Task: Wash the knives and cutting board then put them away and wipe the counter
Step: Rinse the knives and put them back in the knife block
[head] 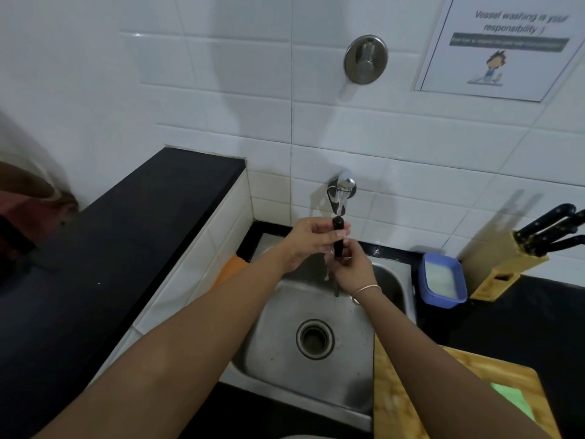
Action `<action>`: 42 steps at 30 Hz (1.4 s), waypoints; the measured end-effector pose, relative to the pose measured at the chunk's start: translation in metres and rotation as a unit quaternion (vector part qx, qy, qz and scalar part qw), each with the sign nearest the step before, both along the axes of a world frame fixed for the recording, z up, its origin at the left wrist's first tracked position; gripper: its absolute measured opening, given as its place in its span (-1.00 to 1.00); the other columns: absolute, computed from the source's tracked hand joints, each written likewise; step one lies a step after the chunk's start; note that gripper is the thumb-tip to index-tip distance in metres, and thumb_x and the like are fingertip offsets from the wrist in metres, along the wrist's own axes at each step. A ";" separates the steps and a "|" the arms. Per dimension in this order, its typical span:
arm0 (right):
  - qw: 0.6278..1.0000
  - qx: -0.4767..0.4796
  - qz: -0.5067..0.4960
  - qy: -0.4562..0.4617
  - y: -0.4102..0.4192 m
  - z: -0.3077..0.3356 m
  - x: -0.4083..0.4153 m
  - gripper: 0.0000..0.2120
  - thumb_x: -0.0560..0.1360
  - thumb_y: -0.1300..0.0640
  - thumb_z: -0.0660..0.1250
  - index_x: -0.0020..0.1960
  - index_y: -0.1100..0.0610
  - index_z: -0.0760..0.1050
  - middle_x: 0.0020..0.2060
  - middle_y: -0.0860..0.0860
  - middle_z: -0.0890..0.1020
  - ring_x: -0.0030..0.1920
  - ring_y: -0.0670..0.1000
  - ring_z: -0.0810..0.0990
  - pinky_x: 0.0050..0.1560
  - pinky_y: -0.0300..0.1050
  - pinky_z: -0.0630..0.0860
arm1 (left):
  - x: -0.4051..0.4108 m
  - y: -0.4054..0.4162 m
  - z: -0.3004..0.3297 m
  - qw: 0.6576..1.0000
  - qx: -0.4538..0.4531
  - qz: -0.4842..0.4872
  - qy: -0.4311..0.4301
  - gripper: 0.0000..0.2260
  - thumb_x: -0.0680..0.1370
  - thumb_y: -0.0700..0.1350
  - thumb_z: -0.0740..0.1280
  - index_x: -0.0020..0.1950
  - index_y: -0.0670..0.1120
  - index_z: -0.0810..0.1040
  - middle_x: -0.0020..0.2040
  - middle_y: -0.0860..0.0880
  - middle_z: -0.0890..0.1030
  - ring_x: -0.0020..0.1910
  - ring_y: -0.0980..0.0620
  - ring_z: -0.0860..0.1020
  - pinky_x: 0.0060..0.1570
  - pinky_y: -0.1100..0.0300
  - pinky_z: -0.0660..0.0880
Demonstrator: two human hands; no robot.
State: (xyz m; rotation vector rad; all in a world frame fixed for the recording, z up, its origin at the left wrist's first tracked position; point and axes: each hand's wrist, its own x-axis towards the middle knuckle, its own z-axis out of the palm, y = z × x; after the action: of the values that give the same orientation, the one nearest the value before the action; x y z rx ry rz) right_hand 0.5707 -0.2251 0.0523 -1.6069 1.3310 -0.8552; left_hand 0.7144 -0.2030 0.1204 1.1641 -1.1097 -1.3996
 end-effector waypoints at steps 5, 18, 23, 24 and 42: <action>0.997 -0.070 0.012 -0.028 0.006 0.017 0.011 -0.49 0.44 0.23 0.50 0.27 -0.01 0.35 -0.06 0.01 0.52 -0.20 -0.07 0.53 -0.25 -0.38 0.46 | -0.007 -0.003 0.005 0.986 -0.003 0.161 -0.035 -0.83 0.54 -0.22 0.50 0.09 -0.25 0.68 -0.12 -0.16 0.69 -0.09 -0.06 0.68 -0.01 0.01 0.69; 0.977 -0.201 -0.061 -0.048 0.021 0.032 -0.012 -0.56 0.47 0.26 0.38 0.30 0.03 0.38 0.06 0.03 0.58 -0.09 -0.01 0.61 -0.08 -0.20 0.57 | -0.051 -0.001 0.004 0.931 -0.100 0.210 -0.281 -0.89 0.43 -0.04 0.60 -0.13 0.05 0.69 -0.28 0.15 0.68 -0.27 0.22 0.65 -0.16 0.25 0.61; 0.967 -0.233 -0.100 -0.036 0.032 0.025 -0.061 -0.55 0.48 0.32 0.33 0.33 0.04 0.38 0.09 0.03 0.60 -0.07 -0.04 0.61 -0.06 -0.21 0.54 | -0.099 0.004 0.001 0.942 -0.100 0.150 -0.284 -0.84 0.44 -0.04 0.59 -0.19 0.09 0.62 -0.28 0.14 0.66 -0.27 0.22 0.64 -0.17 0.28 0.61; 0.964 -0.239 -0.110 -0.032 0.035 0.024 -0.074 -0.54 0.49 0.33 0.32 0.34 0.06 0.38 0.11 0.03 0.60 -0.05 -0.04 0.61 -0.05 -0.19 0.55 | -0.111 0.004 0.001 0.947 -0.101 0.132 -0.275 -0.82 0.44 -0.05 0.59 -0.20 0.10 0.61 -0.29 0.14 0.66 -0.29 0.24 0.63 -0.19 0.30 0.59; 0.881 -0.336 -0.317 0.105 0.023 0.045 -0.307 -0.58 0.59 0.23 0.34 0.43 0.15 0.39 0.04 0.05 0.52 -0.07 -0.18 0.42 -0.01 -0.35 0.39 | -0.297 -0.041 -0.003 0.963 -0.068 -0.108 -0.236 -0.51 0.62 -0.26 0.26 0.52 0.06 0.35 -0.03 -0.02 0.68 -0.07 0.00 0.66 -0.22 0.22 0.56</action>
State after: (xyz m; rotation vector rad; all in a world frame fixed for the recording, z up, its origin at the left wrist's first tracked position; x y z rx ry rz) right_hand 0.2639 -0.2025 0.0977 -1.8196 1.8984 -1.7287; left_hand 0.4178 -0.2440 0.1171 1.3439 -1.6856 -1.2091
